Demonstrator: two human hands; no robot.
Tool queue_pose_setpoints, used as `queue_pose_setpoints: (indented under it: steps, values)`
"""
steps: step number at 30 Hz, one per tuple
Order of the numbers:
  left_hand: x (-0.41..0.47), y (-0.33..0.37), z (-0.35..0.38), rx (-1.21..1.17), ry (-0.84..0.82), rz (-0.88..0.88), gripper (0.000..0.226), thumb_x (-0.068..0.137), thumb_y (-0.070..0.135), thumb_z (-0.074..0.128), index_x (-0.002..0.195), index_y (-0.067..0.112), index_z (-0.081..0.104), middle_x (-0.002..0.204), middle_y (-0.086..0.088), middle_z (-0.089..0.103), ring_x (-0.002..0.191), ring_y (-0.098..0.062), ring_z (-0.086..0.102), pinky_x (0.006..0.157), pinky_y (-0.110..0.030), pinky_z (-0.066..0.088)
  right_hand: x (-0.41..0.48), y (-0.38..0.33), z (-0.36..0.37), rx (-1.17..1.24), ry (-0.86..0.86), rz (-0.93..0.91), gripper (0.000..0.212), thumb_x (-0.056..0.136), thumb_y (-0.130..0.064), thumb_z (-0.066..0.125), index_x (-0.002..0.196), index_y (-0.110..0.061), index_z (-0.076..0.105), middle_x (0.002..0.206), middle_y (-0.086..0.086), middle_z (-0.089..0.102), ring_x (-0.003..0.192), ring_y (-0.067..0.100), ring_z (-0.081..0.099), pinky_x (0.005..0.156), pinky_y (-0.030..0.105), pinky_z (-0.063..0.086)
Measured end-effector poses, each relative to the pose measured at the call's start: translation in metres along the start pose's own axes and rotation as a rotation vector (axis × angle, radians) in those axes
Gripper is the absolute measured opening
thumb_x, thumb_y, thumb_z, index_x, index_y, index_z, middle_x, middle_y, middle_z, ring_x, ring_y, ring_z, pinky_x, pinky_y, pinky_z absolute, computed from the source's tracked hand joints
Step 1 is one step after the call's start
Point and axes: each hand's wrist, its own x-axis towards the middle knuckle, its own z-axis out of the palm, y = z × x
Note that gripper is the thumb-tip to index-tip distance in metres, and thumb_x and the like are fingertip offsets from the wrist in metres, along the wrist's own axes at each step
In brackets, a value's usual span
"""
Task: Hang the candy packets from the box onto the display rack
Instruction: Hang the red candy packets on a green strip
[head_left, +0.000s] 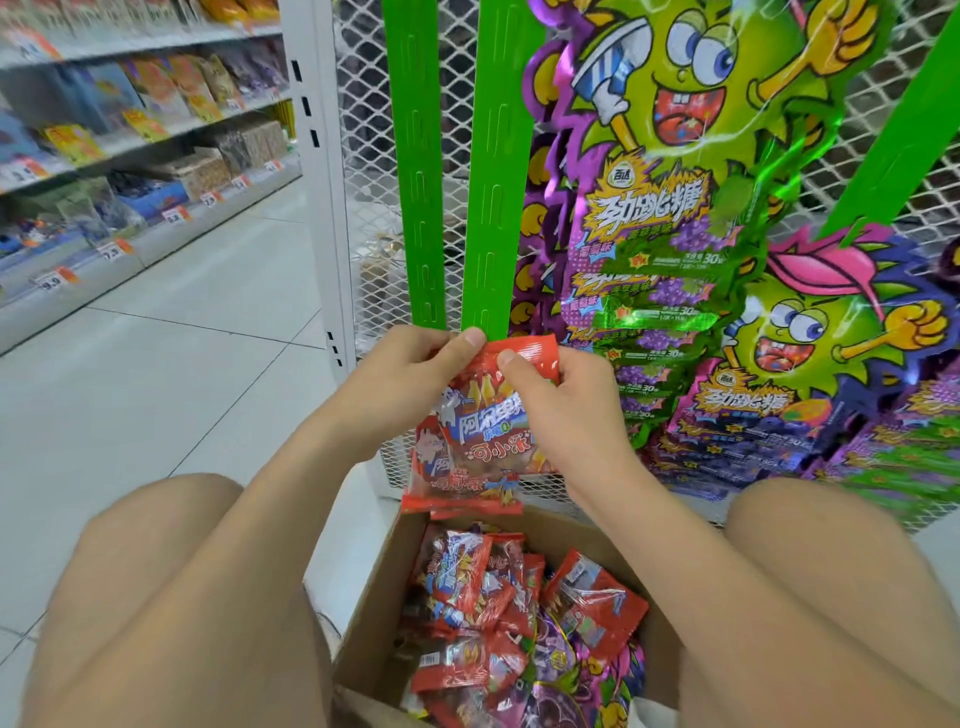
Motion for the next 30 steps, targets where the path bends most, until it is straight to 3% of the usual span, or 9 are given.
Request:
queue_pose_setpoints:
  steps: [3, 5, 7, 9, 16, 20, 25, 30]
  values:
    - [0.0, 0.002, 0.002, 0.009, 0.02, -0.01, 0.051, 0.107, 0.052, 0.052, 0.095, 0.009, 0.076, 0.087, -0.005, 0.082, 0.082, -0.024, 0.081, 0.09, -0.052, 0.063, -0.001, 0.001, 0.002, -0.033, 0.004, -0.008, 0.047, 0.088, -0.051, 0.065, 0.084, -0.005, 0.072, 0.074, 0.009, 0.073, 0.071, 0.033, 0.067, 0.069, 0.056, 0.058]
    - [-0.002, 0.003, 0.004, 0.004, 0.029, -0.013, 0.05, 0.108, 0.05, 0.052, 0.096, 0.007, 0.077, 0.086, -0.005, 0.082, 0.08, -0.022, 0.081, 0.087, -0.049, 0.064, -0.002, 0.002, 0.001, -0.077, 0.013, -0.037, 0.042, 0.093, -0.047, 0.067, 0.078, -0.007, 0.07, 0.064, -0.001, 0.069, 0.059, 0.025, 0.061, 0.059, 0.044, 0.054]
    - [-0.003, 0.004, 0.005, -0.002, 0.043, -0.01, 0.049, 0.108, 0.047, 0.053, 0.096, 0.007, 0.077, 0.085, -0.005, 0.082, 0.078, -0.021, 0.081, 0.083, -0.044, 0.065, -0.004, 0.0, -0.002, -0.156, 0.029, -0.095, 0.037, 0.098, -0.039, 0.068, 0.072, -0.013, 0.066, 0.053, -0.012, 0.057, 0.047, 0.008, 0.046, 0.052, 0.027, 0.038]
    - [-0.004, 0.004, 0.007, 0.0, 0.06, -0.002, 0.046, 0.109, 0.044, 0.053, 0.096, 0.007, 0.078, 0.084, -0.003, 0.082, 0.076, -0.018, 0.08, 0.078, -0.037, 0.065, -0.007, -0.001, -0.005, -0.211, 0.024, -0.14, 0.032, 0.099, -0.038, 0.067, 0.076, -0.017, 0.068, 0.053, -0.012, 0.055, 0.047, 0.007, 0.046, 0.05, 0.022, 0.031]
    - [-0.005, 0.001, 0.007, -0.012, 0.054, 0.014, 0.04, 0.11, 0.037, 0.054, 0.097, 0.008, 0.078, 0.085, -0.002, 0.082, 0.079, -0.014, 0.08, 0.065, -0.021, 0.061, -0.007, 0.0, -0.005, -0.252, -0.002, -0.159, 0.023, 0.1, -0.039, 0.067, 0.087, -0.021, 0.072, 0.066, -0.009, 0.066, 0.061, 0.007, 0.059, 0.061, 0.03, 0.047]
    - [-0.004, -0.002, 0.005, -0.018, 0.036, 0.019, 0.037, 0.11, 0.037, 0.054, 0.101, 0.011, 0.078, 0.09, -0.001, 0.082, 0.083, -0.016, 0.08, 0.075, -0.031, 0.064, -0.01, 0.003, -0.001, -0.322, 0.003, -0.184, 0.02, 0.101, -0.043, 0.062, 0.098, -0.027, 0.073, 0.081, -0.01, 0.071, 0.085, 0.025, 0.065, 0.08, 0.044, 0.055]
    - [-0.005, -0.002, 0.002, -0.086, 0.006, -0.013, 0.037, 0.11, 0.037, 0.054, 0.103, 0.009, 0.078, 0.093, -0.005, 0.082, 0.088, -0.021, 0.081, 0.088, -0.041, 0.063, -0.009, 0.004, -0.003, -0.176, -0.025, -0.165, 0.018, 0.101, -0.036, 0.066, 0.101, -0.024, 0.079, 0.082, -0.01, 0.076, 0.08, 0.015, 0.071, 0.078, 0.047, 0.059]
    - [-0.004, -0.007, 0.001, -0.119, -0.008, -0.026, 0.038, 0.11, 0.038, 0.056, 0.101, 0.009, 0.079, 0.095, -0.006, 0.082, 0.092, -0.024, 0.08, 0.096, -0.047, 0.06, -0.01, 0.009, -0.001, -0.083, -0.023, -0.042, 0.019, 0.1, -0.035, 0.069, 0.095, -0.019, 0.079, 0.082, -0.004, 0.078, 0.08, 0.025, 0.073, 0.078, 0.052, 0.06]
